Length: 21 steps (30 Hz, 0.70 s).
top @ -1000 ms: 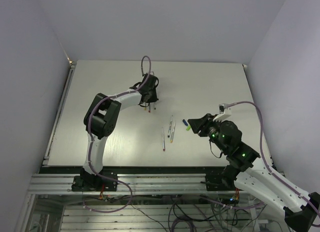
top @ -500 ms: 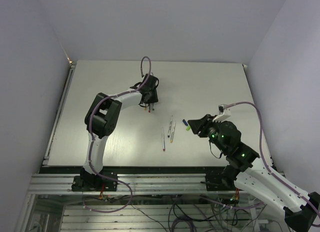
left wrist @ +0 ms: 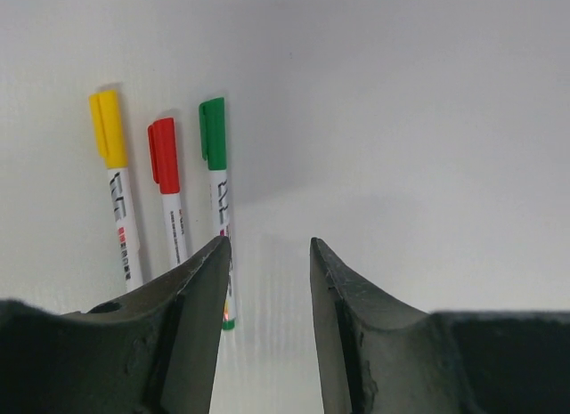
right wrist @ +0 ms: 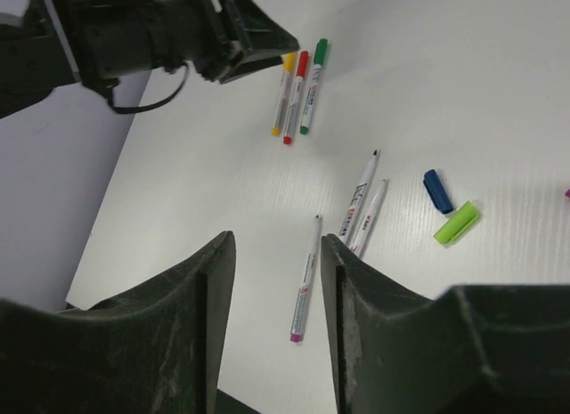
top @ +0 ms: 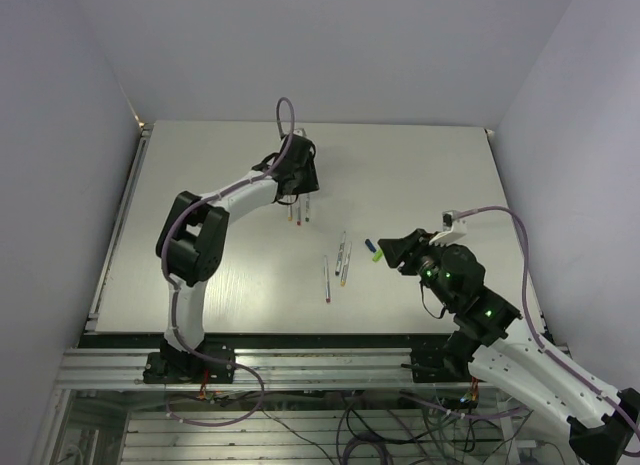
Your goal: Insert the pens into the pen caps
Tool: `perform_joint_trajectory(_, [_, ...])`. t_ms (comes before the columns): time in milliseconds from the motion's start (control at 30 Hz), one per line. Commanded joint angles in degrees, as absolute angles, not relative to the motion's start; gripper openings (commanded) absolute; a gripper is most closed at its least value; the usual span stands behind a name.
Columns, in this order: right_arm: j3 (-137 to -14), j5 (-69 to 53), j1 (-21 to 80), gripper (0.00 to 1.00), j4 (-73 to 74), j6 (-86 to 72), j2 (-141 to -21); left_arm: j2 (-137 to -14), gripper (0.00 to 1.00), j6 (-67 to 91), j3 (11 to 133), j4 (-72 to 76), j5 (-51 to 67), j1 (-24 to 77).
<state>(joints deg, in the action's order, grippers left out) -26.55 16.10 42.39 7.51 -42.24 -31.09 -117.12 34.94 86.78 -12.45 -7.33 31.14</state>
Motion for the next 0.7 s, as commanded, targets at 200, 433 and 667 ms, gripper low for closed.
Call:
perform_joint_trajectory(200, [-23.77, 26.49, 42.56, 0.59, 8.09, -49.01, -29.59, -102.04, 0.52, 34.27, 76.99, -10.29, -5.36, 31.60])
perform_joint_trajectory(433, [-24.12, 32.59, 42.45, 0.56, 8.86, -46.84, -30.32, -90.55, 0.52, 31.47, 65.85, -7.96, -6.97, 35.67])
perform_joint_trajectory(667, [-25.57, 34.13, 42.41, 0.55, 8.87, -43.44, -32.81, -81.38, 0.51, 30.76, 54.74, -8.14, -12.86, 45.56])
